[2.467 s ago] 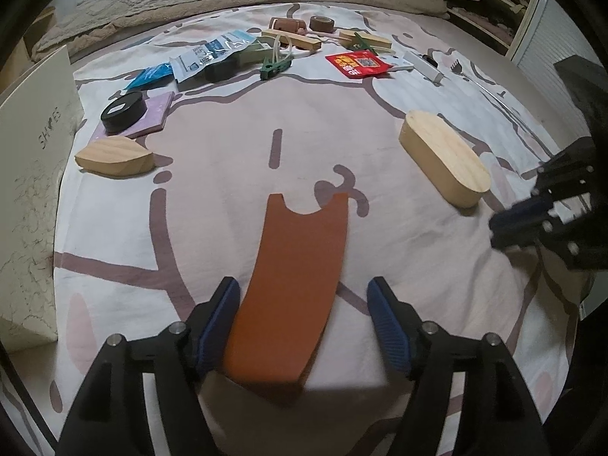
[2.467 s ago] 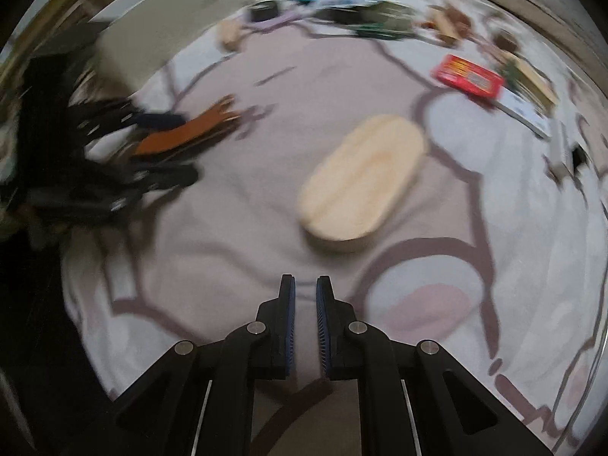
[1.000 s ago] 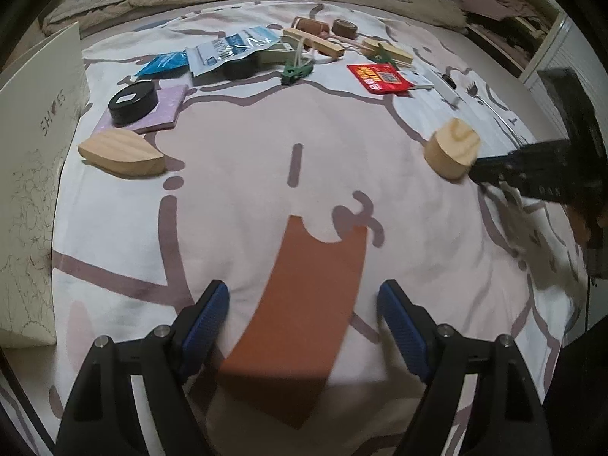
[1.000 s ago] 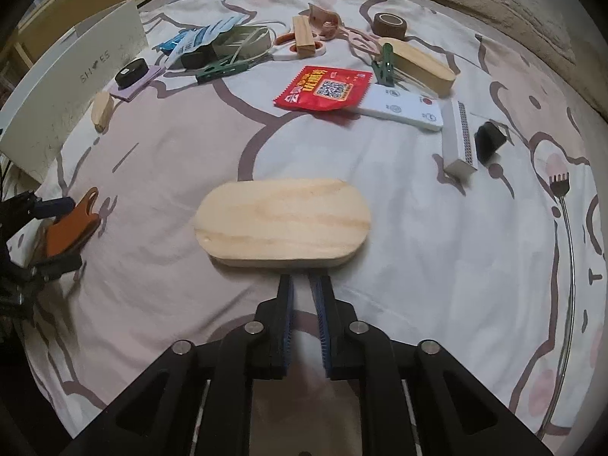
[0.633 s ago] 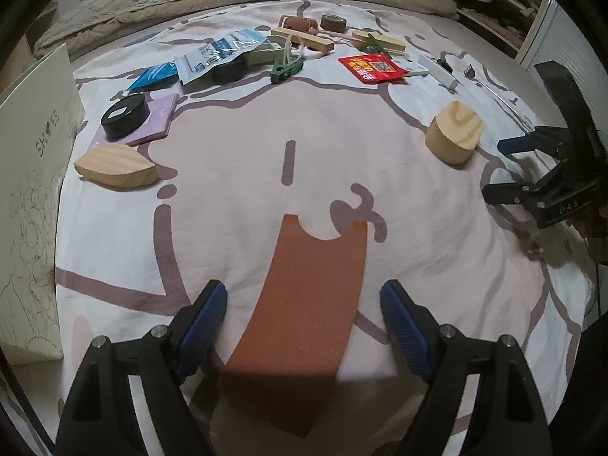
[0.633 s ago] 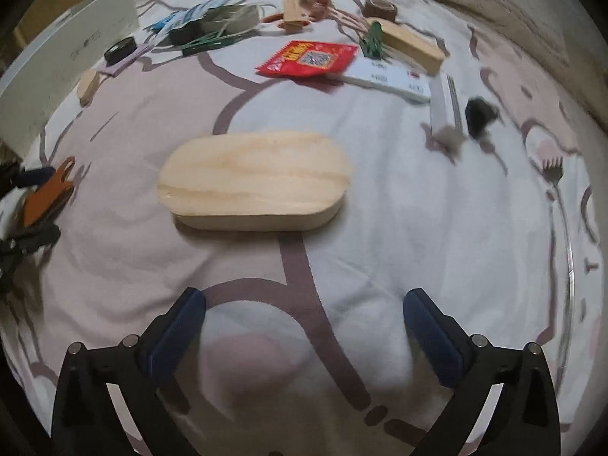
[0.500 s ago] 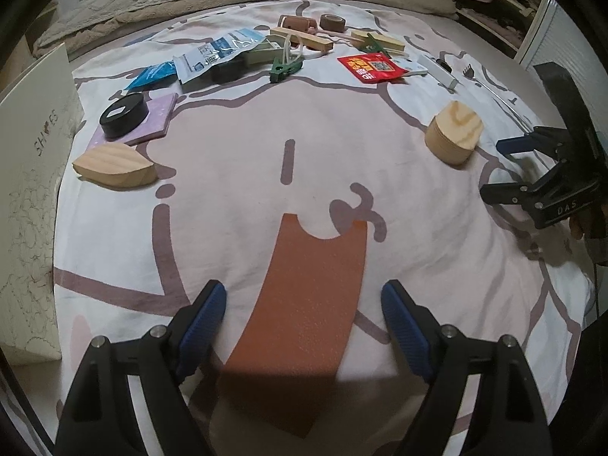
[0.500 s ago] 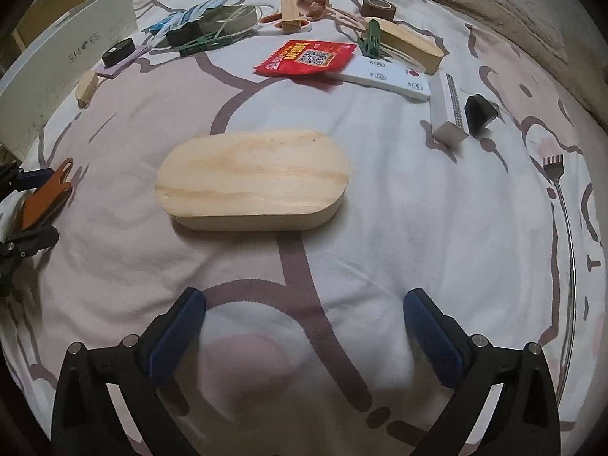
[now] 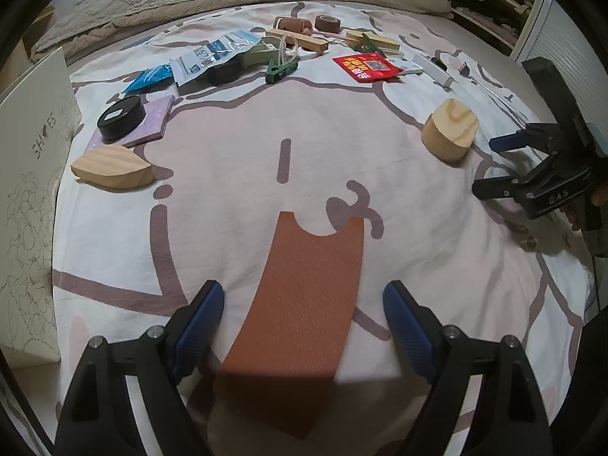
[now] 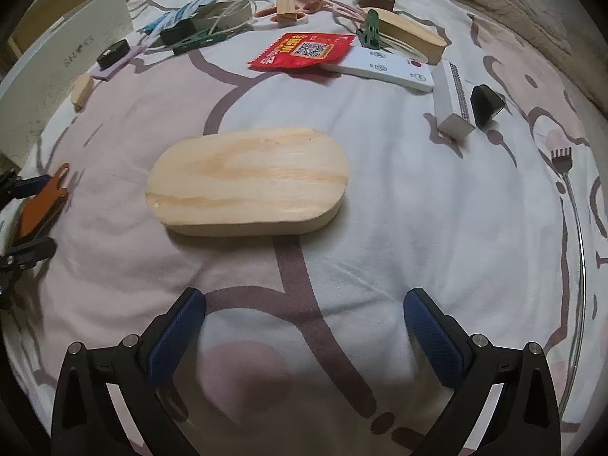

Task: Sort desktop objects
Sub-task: 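Lower the right tool around the oval wooden block and close it, then lift the oval wooden block with the right tool while the left tool holds the strip, then carry the leather strip and wooden block toward the white box with both tools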

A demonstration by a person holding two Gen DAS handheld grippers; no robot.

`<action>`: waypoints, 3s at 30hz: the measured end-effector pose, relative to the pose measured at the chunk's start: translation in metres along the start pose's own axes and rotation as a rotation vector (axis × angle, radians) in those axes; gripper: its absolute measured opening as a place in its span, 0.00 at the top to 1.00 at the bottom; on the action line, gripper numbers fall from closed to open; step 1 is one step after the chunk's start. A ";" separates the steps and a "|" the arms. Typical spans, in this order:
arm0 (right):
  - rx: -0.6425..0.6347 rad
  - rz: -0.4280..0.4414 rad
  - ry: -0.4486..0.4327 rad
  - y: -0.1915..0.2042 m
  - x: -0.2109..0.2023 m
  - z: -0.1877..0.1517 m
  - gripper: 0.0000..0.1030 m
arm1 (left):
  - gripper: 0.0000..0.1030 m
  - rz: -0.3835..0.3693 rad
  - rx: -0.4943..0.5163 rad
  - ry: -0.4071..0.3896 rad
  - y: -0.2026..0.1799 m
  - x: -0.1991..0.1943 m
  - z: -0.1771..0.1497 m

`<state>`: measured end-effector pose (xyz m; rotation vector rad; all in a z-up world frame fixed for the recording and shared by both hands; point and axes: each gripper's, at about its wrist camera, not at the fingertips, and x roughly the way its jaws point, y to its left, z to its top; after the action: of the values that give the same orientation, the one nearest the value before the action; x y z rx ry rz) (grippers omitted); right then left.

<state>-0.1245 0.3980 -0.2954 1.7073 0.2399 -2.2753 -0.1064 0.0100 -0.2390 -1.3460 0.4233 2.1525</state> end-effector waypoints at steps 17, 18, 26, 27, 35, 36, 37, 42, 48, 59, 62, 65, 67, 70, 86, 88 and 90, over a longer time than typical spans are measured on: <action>-0.009 -0.003 -0.077 0.040 -0.014 0.046 0.00 | 0.16 -0.008 0.006 -0.006 -0.002 -0.001 -0.002; -0.009 -0.003 -0.075 0.037 -0.015 0.051 0.00 | 0.16 -0.009 0.007 -0.006 -0.002 -0.001 -0.002; -0.009 -0.005 -0.067 0.039 0.007 0.068 0.00 | 0.26 -0.025 0.008 0.000 0.003 -0.002 0.000; -0.003 -0.004 -0.066 0.039 0.007 0.068 0.00 | 0.29 -0.028 0.006 0.000 0.004 -0.002 0.001; -0.034 -0.016 -0.052 0.043 0.003 0.067 0.07 | 0.38 -0.038 -0.002 0.002 0.010 -0.005 0.002; -0.037 -0.015 -0.055 0.043 0.002 0.066 0.09 | 0.40 -0.037 0.002 0.001 0.010 -0.005 0.002; -0.040 -0.018 -0.058 0.042 0.001 0.065 0.09 | 0.44 -0.037 0.006 0.000 0.010 -0.006 0.002; -0.068 -0.034 -0.057 0.044 -0.004 0.058 0.09 | 0.52 -0.031 0.015 0.005 0.006 -0.008 0.003; -0.069 -0.046 -0.063 0.045 -0.009 0.057 0.09 | 0.54 -0.006 0.037 0.007 0.001 -0.010 0.004; -0.041 -0.046 -0.100 0.040 -0.026 0.049 0.09 | 0.54 0.013 0.012 -0.027 0.006 -0.020 0.016; -0.036 -0.045 -0.109 0.042 -0.029 0.050 0.09 | 0.54 0.032 0.010 -0.036 0.009 -0.023 0.019; -0.033 -0.043 -0.115 0.043 -0.033 0.049 0.09 | 0.54 0.046 0.004 -0.046 0.012 -0.026 0.022; -0.030 -0.036 -0.124 0.044 -0.037 0.050 0.09 | 0.54 0.051 -0.001 -0.052 0.013 -0.029 0.025; -0.033 -0.025 -0.151 0.049 -0.046 0.051 0.09 | 0.54 0.062 -0.006 -0.073 0.016 -0.037 0.031; -0.031 0.012 -0.293 0.068 -0.099 0.069 0.09 | 0.54 0.124 -0.080 -0.198 0.035 -0.083 0.064; -0.034 0.009 -0.303 0.072 -0.102 0.071 0.09 | 0.54 0.130 -0.084 -0.203 0.036 -0.087 0.066; -0.037 0.004 -0.312 0.075 -0.105 0.073 0.09 | 0.54 0.137 -0.091 -0.213 0.037 -0.091 0.069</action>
<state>-0.1397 0.3187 -0.1712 1.3084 0.2081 -2.4748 -0.1478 -0.0092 -0.1277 -1.1473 0.3455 2.4243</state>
